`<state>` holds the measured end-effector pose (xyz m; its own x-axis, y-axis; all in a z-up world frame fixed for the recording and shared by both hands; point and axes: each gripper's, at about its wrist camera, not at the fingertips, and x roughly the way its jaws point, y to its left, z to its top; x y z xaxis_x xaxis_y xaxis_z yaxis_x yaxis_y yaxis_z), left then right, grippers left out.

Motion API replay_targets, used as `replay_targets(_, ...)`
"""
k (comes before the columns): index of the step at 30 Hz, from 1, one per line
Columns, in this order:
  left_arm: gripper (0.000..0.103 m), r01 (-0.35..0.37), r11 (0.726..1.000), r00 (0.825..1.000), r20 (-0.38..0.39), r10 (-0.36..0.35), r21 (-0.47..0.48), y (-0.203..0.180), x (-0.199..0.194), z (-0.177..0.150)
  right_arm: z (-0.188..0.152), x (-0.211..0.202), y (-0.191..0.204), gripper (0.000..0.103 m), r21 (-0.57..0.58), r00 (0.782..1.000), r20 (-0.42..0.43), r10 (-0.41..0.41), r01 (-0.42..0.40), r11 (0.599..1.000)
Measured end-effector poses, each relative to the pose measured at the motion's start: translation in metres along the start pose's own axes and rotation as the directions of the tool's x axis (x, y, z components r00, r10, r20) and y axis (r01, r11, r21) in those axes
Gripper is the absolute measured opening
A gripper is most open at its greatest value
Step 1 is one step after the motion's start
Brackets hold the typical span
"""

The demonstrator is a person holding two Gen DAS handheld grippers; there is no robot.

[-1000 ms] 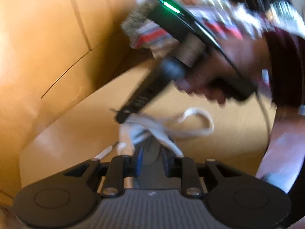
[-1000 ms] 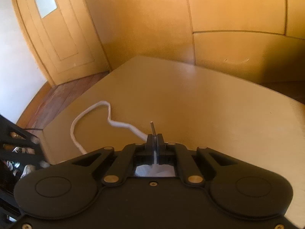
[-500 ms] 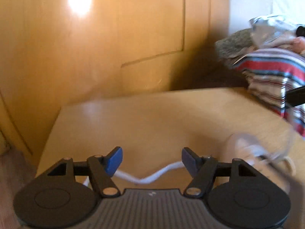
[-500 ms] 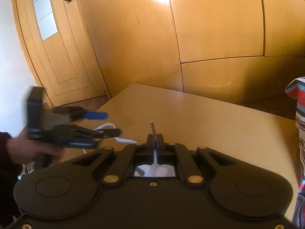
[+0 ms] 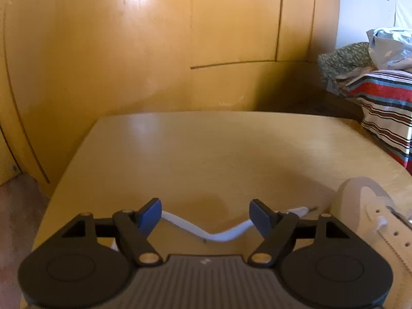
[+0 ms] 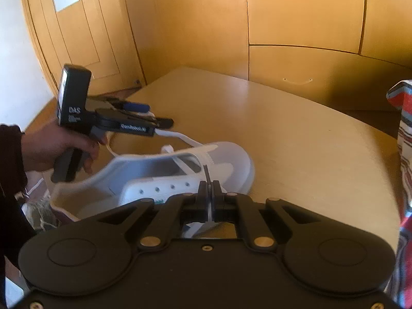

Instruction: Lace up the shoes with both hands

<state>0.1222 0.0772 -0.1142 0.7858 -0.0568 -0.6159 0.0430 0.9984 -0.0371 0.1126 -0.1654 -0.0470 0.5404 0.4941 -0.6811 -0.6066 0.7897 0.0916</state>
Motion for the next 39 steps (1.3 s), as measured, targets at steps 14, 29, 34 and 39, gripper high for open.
replay_targets(14, 0.070, 0.334, 0.930, 0.937, -0.158, -0.310, 0.154, -0.059, -0.059, 0.036, 0.005, 0.027, 0.005, 0.002, -0.031, 0.998, -0.057, 0.013, -0.015, 0.999)
replay_targets(29, 0.030, 0.129, 0.899, 0.983, -0.170, -0.063, 0.417, -0.141, -0.052, 0.028, 0.000, 0.030, -0.014, 0.003, 0.019, 0.994, -0.072, 0.086, -0.085, 0.996)
replay_targets(34, 0.022, 0.110, 0.881, 0.981, -0.194, -0.021, 0.460, -0.145, -0.046, 0.022, -0.003, 0.030, -0.012, 0.003, 0.018, 0.991, -0.081, 0.109, -0.108, 0.994)
replay_targets(39, 0.020, 0.104, 0.864, 0.979, -0.206, 0.000, 0.493, -0.151, -0.040, 0.022, -0.004, 0.033, -0.008, 0.003, 0.009, 0.989, -0.091, 0.113, -0.113, 0.994)
